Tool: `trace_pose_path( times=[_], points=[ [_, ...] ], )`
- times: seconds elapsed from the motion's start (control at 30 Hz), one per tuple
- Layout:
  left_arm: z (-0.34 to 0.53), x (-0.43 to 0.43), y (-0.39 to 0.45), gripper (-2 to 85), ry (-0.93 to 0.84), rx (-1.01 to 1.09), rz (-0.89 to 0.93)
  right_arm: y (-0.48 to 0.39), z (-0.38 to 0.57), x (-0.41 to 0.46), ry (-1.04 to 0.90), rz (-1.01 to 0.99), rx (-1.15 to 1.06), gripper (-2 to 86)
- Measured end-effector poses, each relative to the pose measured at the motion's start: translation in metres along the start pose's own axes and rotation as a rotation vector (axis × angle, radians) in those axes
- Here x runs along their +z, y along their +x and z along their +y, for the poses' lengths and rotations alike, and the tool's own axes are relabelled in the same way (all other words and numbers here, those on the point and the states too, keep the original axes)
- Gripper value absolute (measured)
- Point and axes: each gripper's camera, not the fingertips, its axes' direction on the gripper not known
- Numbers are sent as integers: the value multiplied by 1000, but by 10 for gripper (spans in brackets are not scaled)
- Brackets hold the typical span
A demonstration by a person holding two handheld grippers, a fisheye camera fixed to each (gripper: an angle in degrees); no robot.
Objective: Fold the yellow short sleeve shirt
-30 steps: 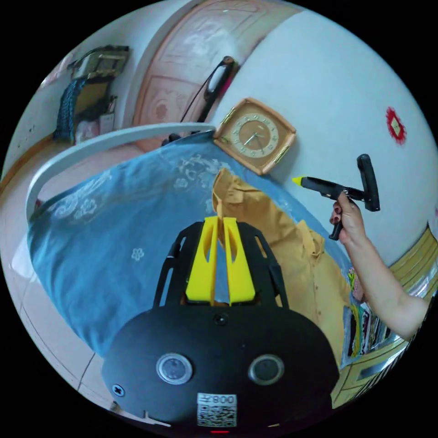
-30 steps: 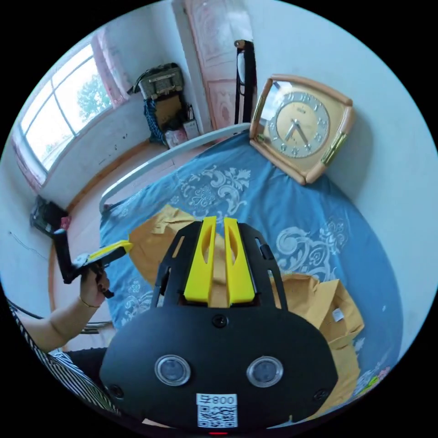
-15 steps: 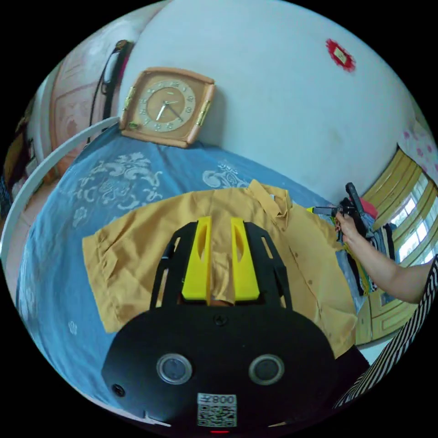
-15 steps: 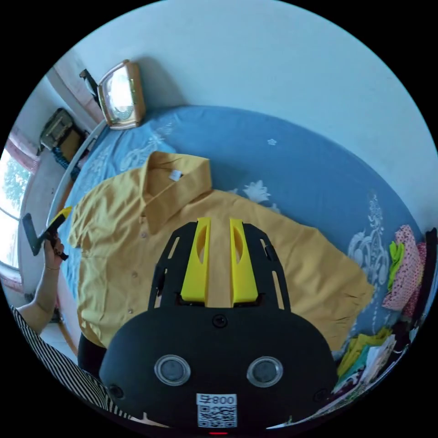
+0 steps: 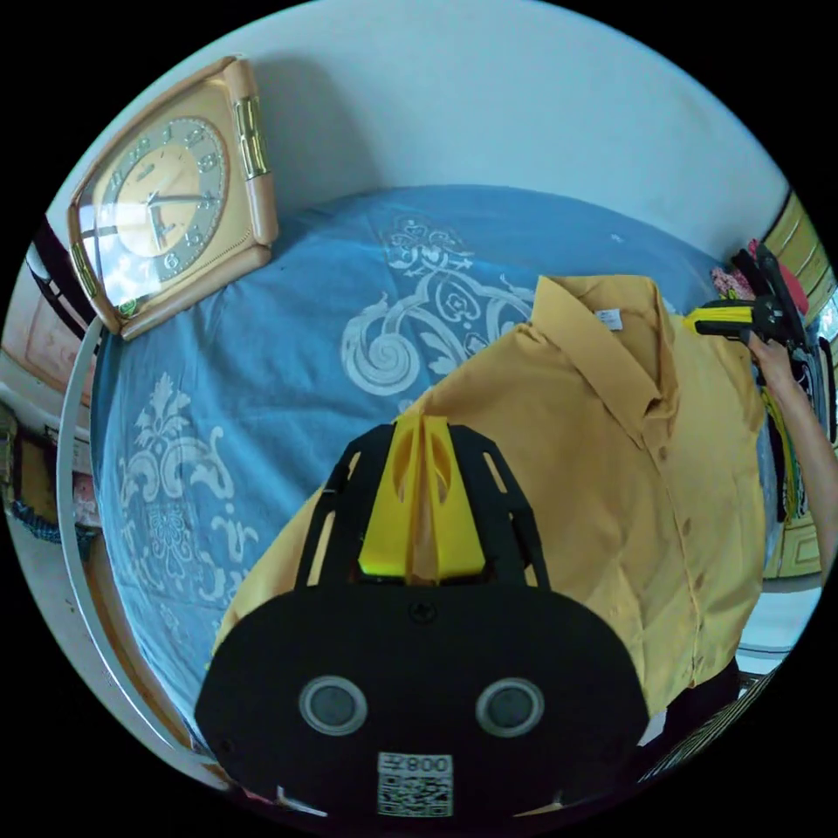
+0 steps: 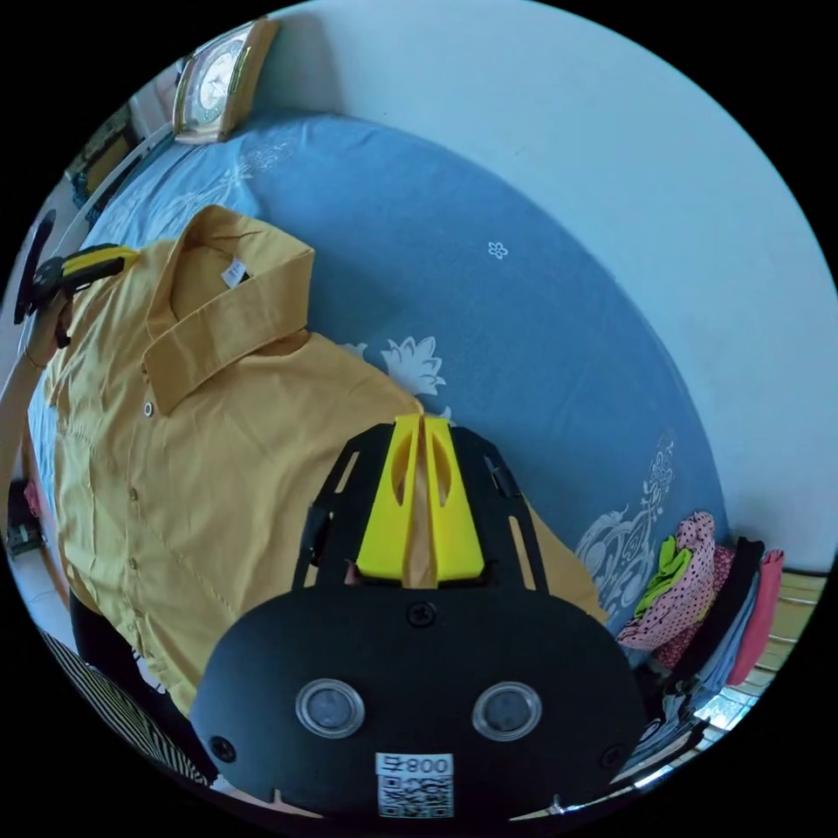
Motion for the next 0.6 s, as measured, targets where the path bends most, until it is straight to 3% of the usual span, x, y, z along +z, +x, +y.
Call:
trace_pose_path(
  times=[0.13,0.37,0.6],
  points=[
    [-15,-4,8,7,28,-14,-62,14,-3,-5,10,31,29,9],
    [-31,8,2,42,15,-127,-1,39,-2,13,-28,-51,101,39],
    [-4,-24,51,47,255,27,63,27,31,-8,194,-106,96,51]
  ],
)
